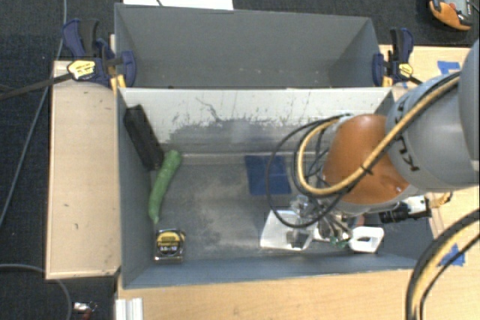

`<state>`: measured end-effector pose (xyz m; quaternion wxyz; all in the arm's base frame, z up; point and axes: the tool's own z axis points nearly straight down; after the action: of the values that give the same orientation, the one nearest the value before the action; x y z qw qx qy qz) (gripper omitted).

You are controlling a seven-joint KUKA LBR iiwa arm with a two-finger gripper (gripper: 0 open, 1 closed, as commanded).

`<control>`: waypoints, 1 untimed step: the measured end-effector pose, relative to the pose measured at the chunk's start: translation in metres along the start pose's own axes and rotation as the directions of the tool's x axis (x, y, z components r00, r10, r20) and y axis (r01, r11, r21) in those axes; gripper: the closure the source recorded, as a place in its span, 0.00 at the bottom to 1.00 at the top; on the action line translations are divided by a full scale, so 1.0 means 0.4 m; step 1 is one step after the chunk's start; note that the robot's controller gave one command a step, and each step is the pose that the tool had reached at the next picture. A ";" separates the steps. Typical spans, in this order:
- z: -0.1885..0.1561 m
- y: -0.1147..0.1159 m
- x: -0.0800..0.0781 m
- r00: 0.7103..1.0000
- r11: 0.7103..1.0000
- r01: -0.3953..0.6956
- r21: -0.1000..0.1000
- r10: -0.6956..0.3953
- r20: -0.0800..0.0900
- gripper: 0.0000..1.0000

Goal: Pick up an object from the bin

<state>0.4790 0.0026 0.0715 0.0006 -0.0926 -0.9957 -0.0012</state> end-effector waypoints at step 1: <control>-0.001 0.000 0.000 1.000 1.000 -0.001 0.000 0.001 0.000 1.00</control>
Offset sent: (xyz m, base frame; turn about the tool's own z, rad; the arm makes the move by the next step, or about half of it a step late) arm 0.0000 -0.0002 0.0642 0.0008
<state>0.4790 0.0025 0.0718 0.0005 -0.0931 -0.9957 -0.0012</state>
